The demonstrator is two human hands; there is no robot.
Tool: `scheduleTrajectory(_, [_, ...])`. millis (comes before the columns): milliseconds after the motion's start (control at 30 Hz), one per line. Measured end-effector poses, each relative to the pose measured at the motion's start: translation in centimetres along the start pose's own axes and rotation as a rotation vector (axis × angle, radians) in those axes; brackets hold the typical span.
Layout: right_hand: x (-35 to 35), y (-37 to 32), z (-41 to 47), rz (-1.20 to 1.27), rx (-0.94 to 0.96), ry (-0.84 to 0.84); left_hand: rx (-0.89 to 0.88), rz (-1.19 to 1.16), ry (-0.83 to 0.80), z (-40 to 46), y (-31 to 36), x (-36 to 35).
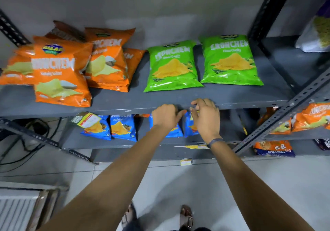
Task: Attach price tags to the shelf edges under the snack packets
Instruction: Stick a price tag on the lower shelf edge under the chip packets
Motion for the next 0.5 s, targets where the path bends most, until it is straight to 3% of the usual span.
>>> scheduleTrajectory(200, [-7.5, -13.9, -1.5, 0.186, 0.174, -0.205, 0.544, -0.608, -0.039, -6.6, -22.6, 0.1])
scheduleTrajectory(300, [-10.5, -21.5, -2.1, 0.231, 0.254, -0.240, 0.803, -0.658, 0.063, -10.2, -32.9, 2.3])
scheduleTrajectory(367, [-12.5, -26.2, -2.4, 0.207, 0.308, -0.263, 0.846, -0.707, 0.134, -10.4, -37.5, 4.2])
scheduleTrajectory(500, [-15.2, -31.9, -2.6, 0.053, 0.360, -0.252, 0.672, -0.842, 0.062, -6.9, -40.6, 6.4])
Point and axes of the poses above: each hand's wrist, its own z-axis towards the middle knuckle, its own x-axis out of the back of the hand, y = z × x, the point moved 8 cm from there along z, towards the middle knuckle, and after that the axes turned 6 degrees about -z, right-handed, at the moved point
